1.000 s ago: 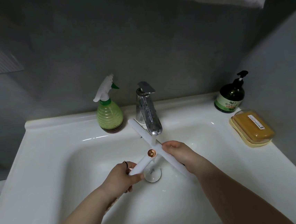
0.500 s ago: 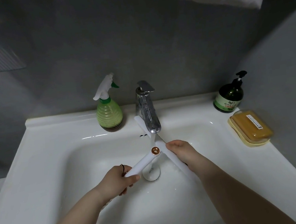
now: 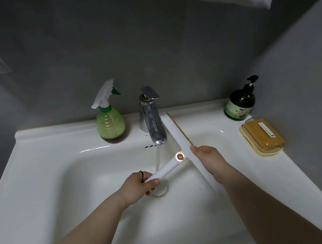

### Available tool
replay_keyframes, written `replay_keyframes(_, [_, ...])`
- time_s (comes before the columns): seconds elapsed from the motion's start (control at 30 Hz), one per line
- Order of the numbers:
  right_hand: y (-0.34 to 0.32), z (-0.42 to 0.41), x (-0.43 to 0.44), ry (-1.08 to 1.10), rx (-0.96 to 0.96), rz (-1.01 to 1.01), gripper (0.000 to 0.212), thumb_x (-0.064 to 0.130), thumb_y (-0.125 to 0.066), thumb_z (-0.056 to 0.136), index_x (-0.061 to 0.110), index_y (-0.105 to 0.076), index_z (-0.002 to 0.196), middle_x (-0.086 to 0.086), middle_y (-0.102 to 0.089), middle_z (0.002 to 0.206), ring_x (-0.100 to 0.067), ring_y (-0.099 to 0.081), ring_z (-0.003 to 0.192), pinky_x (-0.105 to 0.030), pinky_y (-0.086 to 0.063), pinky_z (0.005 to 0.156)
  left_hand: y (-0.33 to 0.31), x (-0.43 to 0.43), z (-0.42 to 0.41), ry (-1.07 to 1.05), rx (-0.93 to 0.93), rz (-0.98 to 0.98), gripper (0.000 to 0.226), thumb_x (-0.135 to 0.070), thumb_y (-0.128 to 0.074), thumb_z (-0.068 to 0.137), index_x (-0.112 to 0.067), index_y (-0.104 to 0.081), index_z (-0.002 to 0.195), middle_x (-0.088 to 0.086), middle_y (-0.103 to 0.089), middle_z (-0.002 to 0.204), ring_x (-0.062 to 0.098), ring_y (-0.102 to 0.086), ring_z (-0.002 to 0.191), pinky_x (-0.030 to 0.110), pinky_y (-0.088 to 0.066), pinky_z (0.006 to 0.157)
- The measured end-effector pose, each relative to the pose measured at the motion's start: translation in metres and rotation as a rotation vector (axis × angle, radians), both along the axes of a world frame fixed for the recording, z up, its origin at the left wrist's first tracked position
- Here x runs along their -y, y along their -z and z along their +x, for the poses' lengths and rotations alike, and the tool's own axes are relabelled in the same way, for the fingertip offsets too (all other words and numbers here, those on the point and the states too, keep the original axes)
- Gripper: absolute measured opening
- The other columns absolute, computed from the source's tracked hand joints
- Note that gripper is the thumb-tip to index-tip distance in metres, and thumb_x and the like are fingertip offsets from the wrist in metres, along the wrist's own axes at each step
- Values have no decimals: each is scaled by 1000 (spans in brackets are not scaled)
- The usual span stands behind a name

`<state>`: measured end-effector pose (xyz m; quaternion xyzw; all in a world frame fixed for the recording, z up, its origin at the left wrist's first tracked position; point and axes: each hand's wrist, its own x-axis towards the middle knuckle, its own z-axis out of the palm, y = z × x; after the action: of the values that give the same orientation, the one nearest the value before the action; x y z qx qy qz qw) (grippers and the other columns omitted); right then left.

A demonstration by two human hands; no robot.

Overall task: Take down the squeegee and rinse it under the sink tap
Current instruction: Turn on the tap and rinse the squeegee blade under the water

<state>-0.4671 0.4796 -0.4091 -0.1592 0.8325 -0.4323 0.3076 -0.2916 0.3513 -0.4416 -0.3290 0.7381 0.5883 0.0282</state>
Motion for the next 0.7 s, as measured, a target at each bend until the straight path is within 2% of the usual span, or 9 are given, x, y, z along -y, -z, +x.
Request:
replay_keyframes(0.07, [-1,-2,-3,24,-5,-30,39,36,-50,88,13,-39,58,-1,-36,61,-14,-32,55,-27,-27,54,-1,3,-7,-8,-30,14,22,-15,-57,88,-23,-60,68,-6,-58,67,5,-53,57,2,-40,51])
replay_keyframes(0.13, [-1,-4,-3,45,5,-45,37,37,-48,89,12,-43,61,0,-38,61,-14,-34,56,-27,-28,55,-2,7,-14,-18,-53,8,19,-14,-55,90,-18,-60,72,-2,-56,72,13,-50,68,14,-40,64])
replay_keyframes(0.2, [-1,-7,-3,71,15,-53,35,37,-47,89,10,-47,66,-1,-40,63,-14,-36,58,-27,-29,55,-4,11,-22,-11,-62,-8,14,-13,-53,91,-13,-59,78,-1,-54,74,18,-47,78,20,-37,69])
replay_keyframes(0.3, [-1,-15,-6,107,19,-55,34,38,-48,89,9,-51,71,-6,-44,68,-16,-40,61,-27,-31,57,-7,11,-33,1,-92,28,13,-13,-49,93,-10,-61,97,-6,-54,72,14,-50,77,12,-39,68])
replay_keyframes(0.4, [0,-23,-10,129,27,-77,32,37,-50,88,8,-53,73,-12,-46,75,-21,-43,70,-29,-34,66,-7,8,-40,10,-86,86,24,-16,-43,96,-11,-61,112,-6,-54,70,4,-47,62,0,-38,51])
replay_keyframes(0.5, [0,-28,-11,129,35,-90,35,37,-51,88,11,-50,64,-10,-44,70,-21,-41,68,-29,-33,67,-8,10,-44,-1,-35,87,24,-17,-41,96,-19,-65,99,-3,-53,64,6,-41,51,12,-35,46])
replay_keyframes(0.63, [0,-34,-12,150,21,-103,36,35,-51,88,12,-49,60,-11,-46,72,-21,-42,70,-29,-33,69,-8,17,-43,-20,-41,171,33,4,-35,90,-6,-66,97,5,-60,75,9,-53,59,10,-42,55])
replay_keyframes(0.7, [-1,-39,-14,163,6,-93,36,36,-50,88,10,-50,64,-12,-46,73,-22,-42,71,-29,-34,68,-5,23,-39,-9,13,105,30,-9,-36,95,-10,-66,89,6,-60,75,15,-51,67,13,-40,63])
